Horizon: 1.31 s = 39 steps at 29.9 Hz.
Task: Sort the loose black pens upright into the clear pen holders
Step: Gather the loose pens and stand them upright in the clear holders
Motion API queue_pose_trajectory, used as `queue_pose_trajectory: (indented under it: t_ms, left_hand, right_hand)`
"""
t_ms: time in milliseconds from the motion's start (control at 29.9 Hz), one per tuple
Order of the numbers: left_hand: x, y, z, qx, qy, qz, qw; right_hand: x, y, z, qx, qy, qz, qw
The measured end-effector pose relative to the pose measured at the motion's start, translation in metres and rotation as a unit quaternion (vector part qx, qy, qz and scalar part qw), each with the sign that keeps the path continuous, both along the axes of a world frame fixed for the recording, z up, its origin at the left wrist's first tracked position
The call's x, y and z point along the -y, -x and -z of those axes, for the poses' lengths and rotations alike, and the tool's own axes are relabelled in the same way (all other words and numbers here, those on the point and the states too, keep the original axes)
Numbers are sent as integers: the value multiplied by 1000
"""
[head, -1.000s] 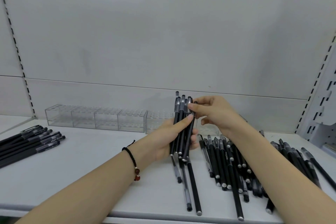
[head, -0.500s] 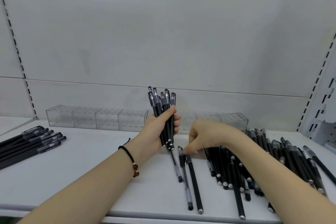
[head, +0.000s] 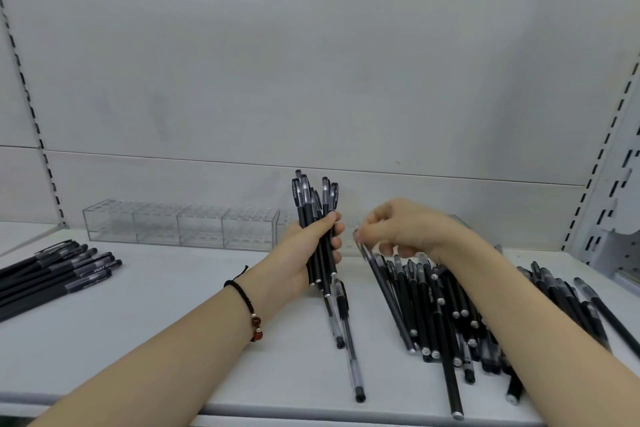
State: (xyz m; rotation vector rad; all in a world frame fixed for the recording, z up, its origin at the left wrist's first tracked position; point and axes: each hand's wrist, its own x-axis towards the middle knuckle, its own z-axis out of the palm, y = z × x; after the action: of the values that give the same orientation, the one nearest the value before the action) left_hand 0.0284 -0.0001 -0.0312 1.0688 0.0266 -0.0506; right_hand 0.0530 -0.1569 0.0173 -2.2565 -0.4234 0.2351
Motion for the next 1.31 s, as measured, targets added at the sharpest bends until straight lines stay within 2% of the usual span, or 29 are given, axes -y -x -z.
queue_pose_trajectory:
  t_ms: [67, 134, 234, 301, 468, 569, 636, 703, 770, 837, 1037, 1171, 1305]
  left_hand:
    - [0, 2, 1, 0, -18, 4, 1000]
    - [2, 5, 1, 1, -47, 28, 998]
    - [5, 9, 0, -6, -90, 58, 994]
    - [8, 9, 0, 1, -76, 80, 994]
    - [12, 13, 2, 3, -69, 134, 989]
    - [10, 10, 1, 13, -57, 117, 991]
    - [11, 10, 0, 8, -39, 109, 993]
    - [11, 9, 1, 6, -27, 108, 994]
    - [10, 9, 2, 8, -31, 104, 994]
    - [10, 8, 4, 11, -35, 97, 995]
    - [10, 6, 5, 5, -34, 83, 996]
    - [10, 6, 5, -5, -35, 77, 996]
    - [9, 6, 4, -6, -39, 69, 997]
  right_hand:
    - [5, -4, -4, 1, -143, 19, 989]
    - [5, -7, -5, 17, -240, 39, 970]
    - [3, -6, -5, 40, -277, 55, 959]
    - [2, -5, -5, 57, -268, 53, 960]
    - [0, -4, -1, 104, -211, 42, 971]
    - [8, -8, -5, 118, -156, 36, 980]
    - [19, -15, -6, 151, -40, 71, 985]
    - [32, -23, -4, 170, 138, 109, 970]
    - [41, -25, -3, 118, 267, 106, 951]
    - [43, -24, -2, 63, 328, 88, 939]
    - [34, -18, 1, 47, 361, 60, 929]
    - [24, -19, 7, 83, 376, 62, 921]
    - [16, -20, 12, 99, 344, 60, 932]
